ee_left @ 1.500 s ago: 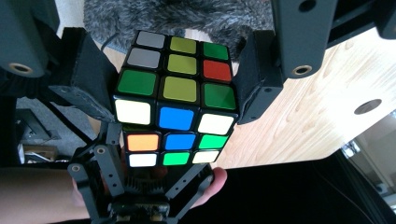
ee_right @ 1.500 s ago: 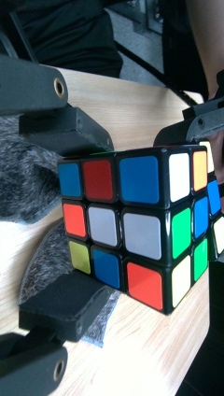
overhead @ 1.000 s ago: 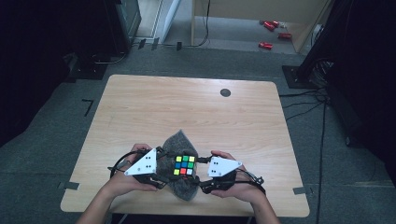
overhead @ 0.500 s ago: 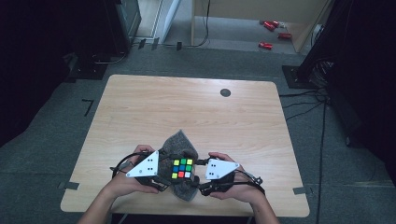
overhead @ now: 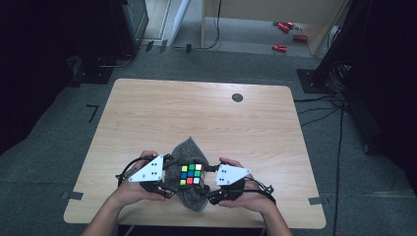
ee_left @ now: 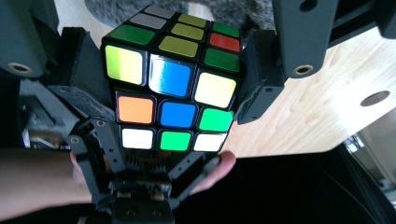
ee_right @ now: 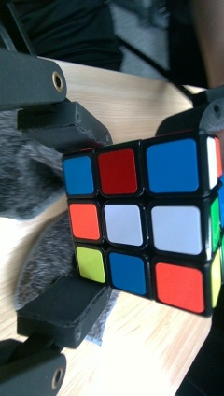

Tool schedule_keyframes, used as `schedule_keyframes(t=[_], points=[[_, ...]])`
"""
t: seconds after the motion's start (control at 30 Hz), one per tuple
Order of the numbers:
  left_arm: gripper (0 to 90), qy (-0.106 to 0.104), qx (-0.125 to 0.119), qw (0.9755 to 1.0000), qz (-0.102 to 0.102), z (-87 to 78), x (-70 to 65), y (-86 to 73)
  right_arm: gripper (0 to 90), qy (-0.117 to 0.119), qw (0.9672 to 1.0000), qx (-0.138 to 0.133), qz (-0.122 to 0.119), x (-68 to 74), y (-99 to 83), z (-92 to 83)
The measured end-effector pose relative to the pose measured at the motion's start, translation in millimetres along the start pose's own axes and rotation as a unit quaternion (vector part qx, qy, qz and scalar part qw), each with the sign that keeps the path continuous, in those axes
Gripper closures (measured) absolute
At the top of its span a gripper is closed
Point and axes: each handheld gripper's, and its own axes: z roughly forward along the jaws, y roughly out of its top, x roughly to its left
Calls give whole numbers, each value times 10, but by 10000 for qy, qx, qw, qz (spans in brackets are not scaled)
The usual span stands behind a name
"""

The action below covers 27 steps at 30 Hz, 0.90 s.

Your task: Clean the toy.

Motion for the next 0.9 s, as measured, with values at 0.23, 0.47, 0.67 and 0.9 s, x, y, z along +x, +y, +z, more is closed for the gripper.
schedule_keyframes(t=[0.23,0.47,0.67,0.9], points=[[341,-80,-197,9995,-242,8,146,-46,325,231,9988,-262,343,-144,-14,69],[342,-133,-199,9989,-395,78,381,-57,342,346,9991,-105,202,-385,26,66],[312,-119,161,9994,-284,143,553,-86,344,223,9996,-47,134,-557,51,90],[304,127,394,9989,-235,224,670,-198,345,123,9998,76,170,-718,20,131]])
